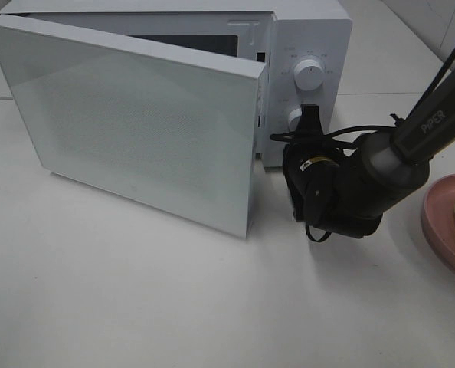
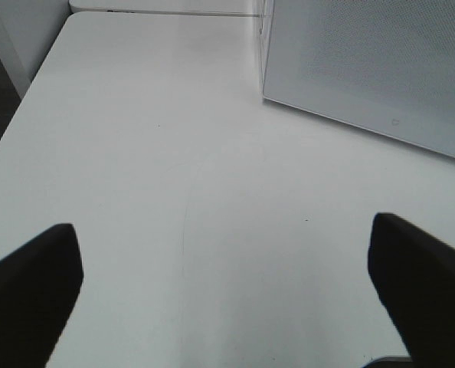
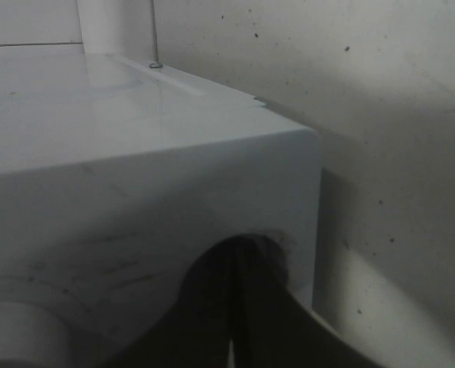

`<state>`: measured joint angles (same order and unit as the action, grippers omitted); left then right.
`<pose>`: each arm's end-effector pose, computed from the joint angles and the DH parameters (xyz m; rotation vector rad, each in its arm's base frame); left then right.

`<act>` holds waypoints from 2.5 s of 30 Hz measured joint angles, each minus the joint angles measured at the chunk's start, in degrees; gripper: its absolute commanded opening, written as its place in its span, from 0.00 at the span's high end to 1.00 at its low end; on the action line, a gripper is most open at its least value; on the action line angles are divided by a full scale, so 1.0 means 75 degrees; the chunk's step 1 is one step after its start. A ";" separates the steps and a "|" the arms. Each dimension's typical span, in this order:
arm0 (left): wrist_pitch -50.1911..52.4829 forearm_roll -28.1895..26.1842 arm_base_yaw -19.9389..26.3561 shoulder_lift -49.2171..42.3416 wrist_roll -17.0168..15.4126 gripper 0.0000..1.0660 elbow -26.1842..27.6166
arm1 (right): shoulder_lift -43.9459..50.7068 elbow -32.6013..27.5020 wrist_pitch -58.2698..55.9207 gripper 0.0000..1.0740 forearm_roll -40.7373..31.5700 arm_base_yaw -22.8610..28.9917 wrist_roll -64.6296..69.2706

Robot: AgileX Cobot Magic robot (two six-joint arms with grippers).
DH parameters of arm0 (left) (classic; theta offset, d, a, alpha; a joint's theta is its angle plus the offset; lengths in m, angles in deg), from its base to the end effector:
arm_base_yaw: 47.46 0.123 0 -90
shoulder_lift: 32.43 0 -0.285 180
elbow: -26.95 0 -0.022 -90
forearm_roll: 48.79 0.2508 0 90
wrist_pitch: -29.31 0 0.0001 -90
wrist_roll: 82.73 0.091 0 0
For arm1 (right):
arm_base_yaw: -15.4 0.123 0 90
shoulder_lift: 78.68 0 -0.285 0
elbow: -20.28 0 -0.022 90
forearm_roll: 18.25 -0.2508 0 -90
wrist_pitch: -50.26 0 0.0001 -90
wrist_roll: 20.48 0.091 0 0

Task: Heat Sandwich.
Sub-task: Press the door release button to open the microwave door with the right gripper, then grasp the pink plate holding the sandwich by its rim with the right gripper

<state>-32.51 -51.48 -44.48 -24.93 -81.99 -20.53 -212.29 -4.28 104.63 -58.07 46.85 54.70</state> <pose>-0.0085 -0.0042 0.2811 -0.0365 2.0374 -0.0154 0.3512 0.1593 0.0765 1.4491 1.4140 1.0218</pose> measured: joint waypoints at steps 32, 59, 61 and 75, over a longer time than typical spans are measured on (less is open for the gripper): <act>0.0000 0.0000 0.0000 0.0000 0.0000 0.10 0.0000 | 0.0435 0.0092 -0.1360 1.00 0.0046 -0.0160 -0.0199; 0.0000 0.0000 0.0000 0.0000 0.0000 0.10 0.0000 | 0.2979 -0.1811 -0.3804 0.97 0.1131 -0.0260 -0.1826; 0.0000 0.0000 0.0000 0.0000 0.0000 0.10 0.0000 | 0.3346 -0.1811 -0.4584 0.97 0.1138 -0.0260 -0.2934; 0.0000 0.0000 0.0000 0.0000 0.0000 0.10 0.0000 | 0.4286 -0.1818 -0.7303 0.93 0.1176 -0.0260 -0.9419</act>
<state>-32.51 -51.48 -44.48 -24.93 -81.99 -20.53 -180.14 -17.92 49.86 -49.24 44.90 -15.95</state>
